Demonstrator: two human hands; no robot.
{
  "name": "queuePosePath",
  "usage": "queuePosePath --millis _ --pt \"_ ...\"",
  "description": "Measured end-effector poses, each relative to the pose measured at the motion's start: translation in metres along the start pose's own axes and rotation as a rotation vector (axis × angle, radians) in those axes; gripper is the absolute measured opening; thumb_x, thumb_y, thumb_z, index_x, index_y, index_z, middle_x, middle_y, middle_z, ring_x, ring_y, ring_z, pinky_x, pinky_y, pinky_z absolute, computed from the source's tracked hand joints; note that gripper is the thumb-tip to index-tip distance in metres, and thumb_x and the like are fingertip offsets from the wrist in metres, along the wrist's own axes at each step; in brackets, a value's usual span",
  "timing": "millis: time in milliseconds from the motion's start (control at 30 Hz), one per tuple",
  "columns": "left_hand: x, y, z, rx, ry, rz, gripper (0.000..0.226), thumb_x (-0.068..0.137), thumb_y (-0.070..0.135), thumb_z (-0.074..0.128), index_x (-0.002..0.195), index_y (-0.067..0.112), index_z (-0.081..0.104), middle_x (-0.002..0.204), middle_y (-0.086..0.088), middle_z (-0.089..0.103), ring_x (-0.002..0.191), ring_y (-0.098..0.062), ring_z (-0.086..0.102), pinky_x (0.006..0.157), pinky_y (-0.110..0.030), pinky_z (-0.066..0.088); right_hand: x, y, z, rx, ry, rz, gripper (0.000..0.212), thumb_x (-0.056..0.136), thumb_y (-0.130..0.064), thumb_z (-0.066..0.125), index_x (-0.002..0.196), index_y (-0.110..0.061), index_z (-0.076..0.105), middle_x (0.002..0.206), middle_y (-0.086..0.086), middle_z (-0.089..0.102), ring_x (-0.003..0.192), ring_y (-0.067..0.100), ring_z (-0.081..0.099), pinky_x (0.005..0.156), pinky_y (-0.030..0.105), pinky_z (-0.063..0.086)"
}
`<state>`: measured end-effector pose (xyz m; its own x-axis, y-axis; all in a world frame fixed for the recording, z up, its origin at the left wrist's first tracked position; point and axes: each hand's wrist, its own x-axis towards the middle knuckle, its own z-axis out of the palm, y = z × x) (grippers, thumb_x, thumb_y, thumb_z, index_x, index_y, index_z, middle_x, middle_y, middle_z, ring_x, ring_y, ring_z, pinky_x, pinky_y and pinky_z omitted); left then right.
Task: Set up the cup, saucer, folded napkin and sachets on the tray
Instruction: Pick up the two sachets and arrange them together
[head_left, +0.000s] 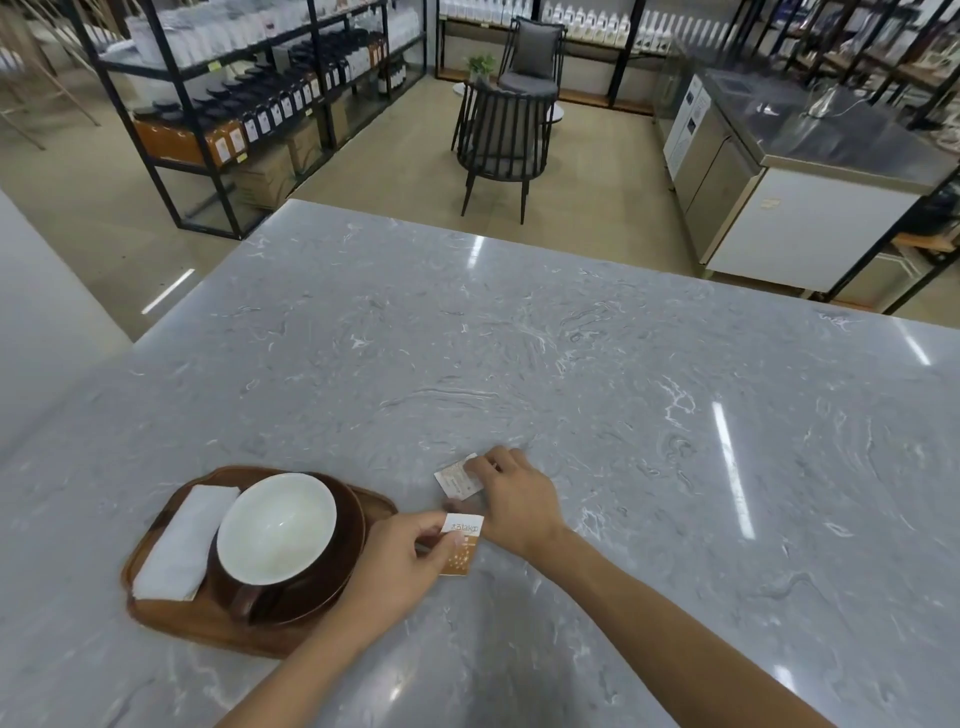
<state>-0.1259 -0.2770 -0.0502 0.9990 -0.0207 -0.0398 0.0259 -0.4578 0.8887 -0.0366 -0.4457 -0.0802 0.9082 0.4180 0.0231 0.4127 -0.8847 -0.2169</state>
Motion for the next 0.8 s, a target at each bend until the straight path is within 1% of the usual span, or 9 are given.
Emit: queuePosePath --millis 67,133,200,267,367,467,533,667,800 --pt "-0.003 -0.001 -0.003 0.001 0.001 -0.003 0.016 0.090 0.011 0.073 0.103 0.014 0.080 0.090 0.009 0.081 0.086 0.000 0.074 0.077 -0.022 0.059 -0.002 -0.003 0.002 -0.039 0.030 -0.021 0.054 0.089 -0.060 0.054 0.121 -0.017 0.064 0.118 0.005 0.062 0.109 0.026 0.056 0.072 0.038 0.055" --pt "-0.004 -0.001 -0.004 -0.008 -0.006 -0.011 0.016 0.090 0.011 0.072 0.103 0.014 0.080 0.091 0.009 0.081 0.086 -0.002 0.074 0.079 -0.026 0.060 -0.005 -0.004 0.003 -0.073 0.065 -0.047 0.041 0.092 -0.045 0.053 0.115 -0.014 0.065 0.112 0.007 0.066 0.104 0.029 0.061 0.069 0.038 0.054" --pt "-0.004 -0.002 -0.005 -0.019 -0.010 -0.024 0.014 0.090 0.011 0.072 0.102 0.014 0.080 0.090 0.008 0.081 0.086 -0.004 0.075 0.080 -0.030 0.060 -0.006 -0.001 0.000 -0.009 0.091 -0.053 0.032 0.093 -0.032 0.053 0.116 -0.014 0.066 0.105 0.008 0.070 0.097 0.031 0.065 0.068 0.038 0.054" --pt "-0.003 -0.003 -0.008 -0.039 0.009 -0.031 0.013 0.091 0.013 0.071 0.100 0.016 0.080 0.088 0.008 0.080 0.086 -0.006 0.075 0.081 -0.032 0.060 -0.006 0.003 -0.010 0.175 0.089 0.009 0.028 0.093 -0.023 0.056 0.117 -0.015 0.068 0.102 0.006 0.075 0.092 0.028 0.069 0.073 0.034 0.054" --pt "0.002 -0.004 -0.014 -0.090 0.043 -0.056 0.014 0.093 0.016 0.069 0.103 0.019 0.079 0.091 0.010 0.080 0.088 -0.006 0.075 0.081 -0.030 0.060 -0.011 0.011 -0.031 0.550 0.131 0.226 0.020 0.092 -0.013 0.066 0.110 -0.012 0.072 0.094 0.005 0.079 0.083 0.020 0.074 0.075 0.024 0.053" --pt "0.008 -0.005 -0.016 -0.196 0.033 -0.102 0.016 0.094 0.016 0.067 0.104 0.022 0.078 0.096 0.013 0.080 0.091 -0.005 0.075 0.084 -0.027 0.058 -0.024 0.014 -0.047 0.855 0.147 0.352 0.012 0.092 -0.010 0.067 0.102 -0.014 0.071 0.084 0.001 0.078 0.077 0.015 0.074 0.074 0.034 0.060" --pt "0.010 -0.004 -0.016 -0.266 0.025 -0.124 0.019 0.095 0.013 0.066 0.103 0.026 0.078 0.098 0.013 0.080 0.094 -0.005 0.075 0.086 -0.027 0.056 -0.035 0.013 -0.056 1.029 0.143 0.373 0.014 0.093 -0.006 0.066 0.103 -0.015 0.070 0.084 0.001 0.079 0.078 0.014 0.075 0.071 0.032 0.061" --pt "0.014 0.002 -0.012 -0.301 0.010 -0.128 0.025 0.095 0.010 0.064 0.097 0.031 0.078 0.098 0.013 0.080 0.094 -0.005 0.075 0.086 -0.028 0.057 -0.053 0.007 -0.068 1.200 0.162 0.388 0.022 0.092 -0.004 0.067 0.108 -0.019 0.069 0.086 0.004 0.080 0.080 0.014 0.075 0.070 0.022 0.058" --pt "0.014 0.010 -0.004 -0.367 -0.005 -0.133 0.029 0.096 0.009 0.063 0.099 0.033 0.078 0.101 0.011 0.080 0.097 -0.008 0.075 0.088 -0.030 0.057 -0.064 -0.004 -0.065 1.314 0.196 0.396 0.049 0.088 -0.003 0.069 0.125 -0.034 0.061 0.093 0.008 0.077 0.086 0.021 0.076 0.074 0.028 0.061"
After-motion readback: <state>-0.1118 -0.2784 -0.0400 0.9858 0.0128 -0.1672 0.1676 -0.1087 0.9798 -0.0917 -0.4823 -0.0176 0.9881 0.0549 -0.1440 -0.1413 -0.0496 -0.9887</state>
